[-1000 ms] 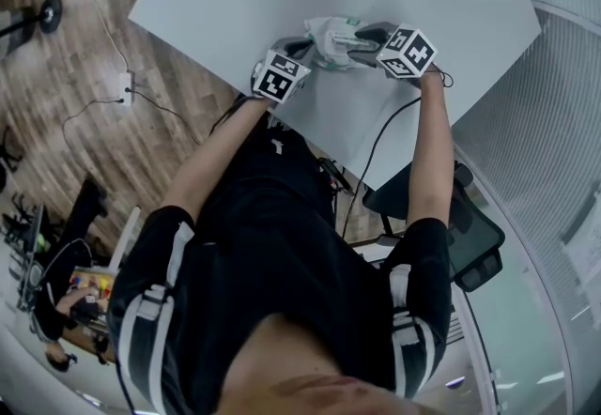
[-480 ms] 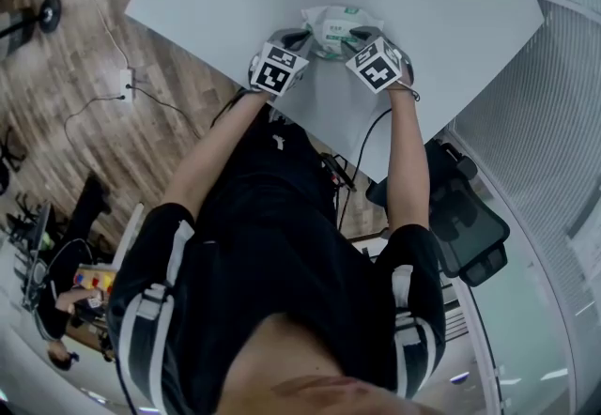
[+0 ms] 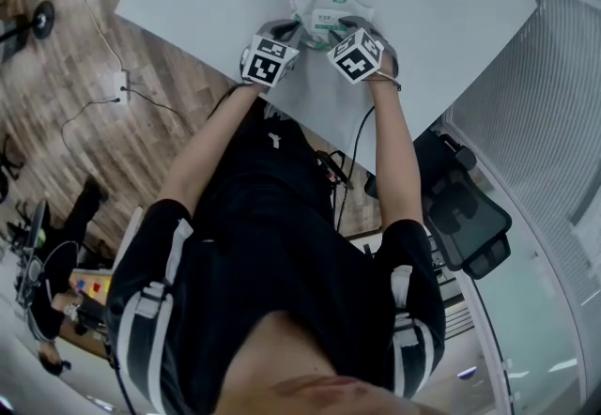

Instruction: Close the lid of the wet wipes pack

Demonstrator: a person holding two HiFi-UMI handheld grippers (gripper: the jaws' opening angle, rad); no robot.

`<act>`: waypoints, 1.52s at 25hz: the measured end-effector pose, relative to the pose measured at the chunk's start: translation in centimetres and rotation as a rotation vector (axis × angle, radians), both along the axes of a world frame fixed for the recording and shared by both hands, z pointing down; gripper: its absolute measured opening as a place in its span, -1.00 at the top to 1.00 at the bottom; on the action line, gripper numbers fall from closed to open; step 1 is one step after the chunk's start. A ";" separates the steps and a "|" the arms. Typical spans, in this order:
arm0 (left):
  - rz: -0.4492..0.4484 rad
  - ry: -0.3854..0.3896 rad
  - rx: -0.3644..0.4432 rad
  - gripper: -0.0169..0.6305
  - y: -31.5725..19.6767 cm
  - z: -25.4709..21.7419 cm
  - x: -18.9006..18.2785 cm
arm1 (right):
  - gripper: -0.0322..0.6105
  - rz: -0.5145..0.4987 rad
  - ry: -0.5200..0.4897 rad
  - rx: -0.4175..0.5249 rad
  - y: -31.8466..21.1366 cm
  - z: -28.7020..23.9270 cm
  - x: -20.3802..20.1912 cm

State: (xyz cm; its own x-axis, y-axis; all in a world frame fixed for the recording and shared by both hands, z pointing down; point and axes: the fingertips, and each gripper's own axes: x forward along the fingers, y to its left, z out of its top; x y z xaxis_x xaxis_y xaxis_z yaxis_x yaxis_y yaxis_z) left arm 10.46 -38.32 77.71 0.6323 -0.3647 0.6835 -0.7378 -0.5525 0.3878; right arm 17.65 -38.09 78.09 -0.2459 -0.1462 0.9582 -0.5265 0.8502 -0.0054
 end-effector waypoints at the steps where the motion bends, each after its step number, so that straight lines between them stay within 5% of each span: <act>1: 0.001 -0.006 0.002 0.84 0.4 -0.1 0.0 | 0.46 0.023 -0.017 0.003 0.2 0.0 0.2; 5: -0.007 -0.004 0.056 0.84 3.2 -3.6 0.0 | 0.46 0.198 -0.118 0.101 2.0 -4.5 1.2; 10: -0.076 0.045 0.258 0.84 4.6 -12.4 -2.1 | 0.72 0.500 -0.352 0.465 3.4 -17.6 2.1; 17: -0.192 0.147 0.539 0.84 15.2 -27.2 -5.6 | 0.83 0.738 -0.550 0.799 16.0 -32.0 5.9; 25: -0.220 0.207 0.737 0.84 26.1 -37.7 -8.7 | 0.83 0.845 -0.649 0.949 28.6 -38.0 6.1; 38: -0.193 0.270 0.750 0.84 29.9 -41.0 -11.7 | 0.83 0.911 -0.682 0.902 34.4 -38.1 0.1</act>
State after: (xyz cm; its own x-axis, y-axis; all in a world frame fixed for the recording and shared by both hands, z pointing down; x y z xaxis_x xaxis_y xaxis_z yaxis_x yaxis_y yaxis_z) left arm -1.20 -8.44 36.76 0.6195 -0.7835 0.0482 -0.7806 -0.6083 0.1435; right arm 17.72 -3.69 39.97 -0.1014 -0.9756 0.1946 -0.9891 0.0779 -0.1250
